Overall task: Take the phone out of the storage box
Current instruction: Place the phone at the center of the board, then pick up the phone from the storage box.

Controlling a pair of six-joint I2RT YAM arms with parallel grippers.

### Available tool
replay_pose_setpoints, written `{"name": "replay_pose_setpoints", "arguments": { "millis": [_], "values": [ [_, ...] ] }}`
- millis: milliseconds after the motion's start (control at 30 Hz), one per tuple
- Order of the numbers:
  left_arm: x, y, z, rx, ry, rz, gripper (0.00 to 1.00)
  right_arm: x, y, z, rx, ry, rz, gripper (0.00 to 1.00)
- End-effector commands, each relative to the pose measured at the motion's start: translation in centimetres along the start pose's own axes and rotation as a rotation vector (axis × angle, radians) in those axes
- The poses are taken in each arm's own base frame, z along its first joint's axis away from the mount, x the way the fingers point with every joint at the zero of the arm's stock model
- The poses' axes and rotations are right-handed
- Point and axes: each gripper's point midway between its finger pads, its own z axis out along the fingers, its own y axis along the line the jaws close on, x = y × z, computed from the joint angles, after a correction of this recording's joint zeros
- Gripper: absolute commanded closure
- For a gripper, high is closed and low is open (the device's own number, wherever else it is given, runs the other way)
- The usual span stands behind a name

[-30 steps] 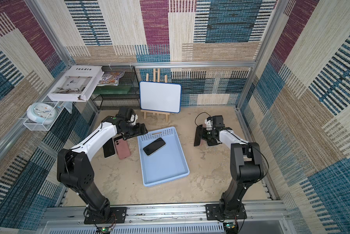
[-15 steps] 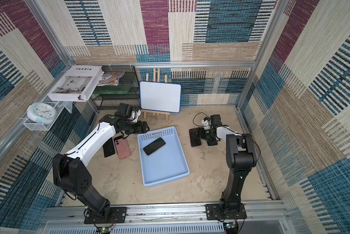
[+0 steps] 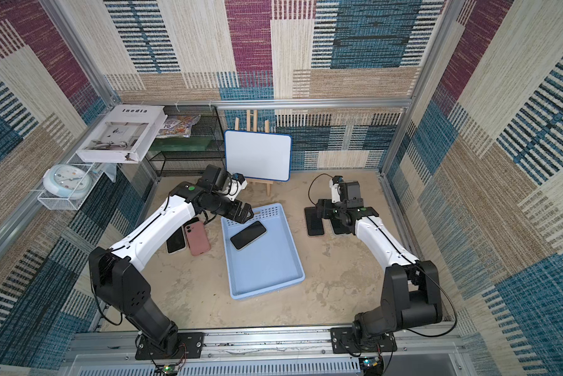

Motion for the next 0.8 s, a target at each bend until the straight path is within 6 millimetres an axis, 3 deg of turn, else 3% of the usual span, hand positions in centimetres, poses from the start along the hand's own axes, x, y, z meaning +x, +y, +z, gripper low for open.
{"name": "replay_pose_setpoints", "arguments": {
  "millis": [0, 67, 100, 233, 367, 533, 633, 767],
  "values": [
    [0.8, -1.0, 0.5, 0.034, 0.043, 0.161, 0.0, 1.9, 5.2, 0.6, -0.173, 0.066, -0.108, 0.18],
    [1.1, -0.4, 1.3, 0.009, 0.071, 0.198, 0.0, 3.3, 8.3, 1.0, -0.244, 0.1, -0.165, 0.13],
    [1.4, 0.0, 1.9, -0.002, 0.092, 0.207, 0.0, 3.8, 9.3, 1.2, -0.256, 0.113, -0.184, 0.02],
    [2.2, 1.3, 4.0, -0.04, 0.167, 0.25, 0.01, 5.4, 11.5, 1.9, -0.282, 0.156, -0.215, 0.02],
    [3.1, 1.9, 5.9, -0.035, 0.216, 0.344, 0.08, 6.6, 12.0, 2.7, -0.289, 0.184, -0.219, 0.04],
    [4.2, 2.8, 8.4, -0.043, 0.254, 0.397, 0.09, 7.6, 12.5, 3.1, -0.31, 0.2, -0.22, 0.07],
    [4.6, 3.9, 9.8, -0.08, 0.296, 0.416, 0.1, 8.4, 12.7, 3.5, -0.322, 0.227, -0.228, 0.16],
    [5.3, 5.1, 11.1, -0.118, 0.351, 0.453, 0.12, 8.7, 13.1, 3.5, -0.325, 0.236, -0.25, 0.17]
  ]
}}
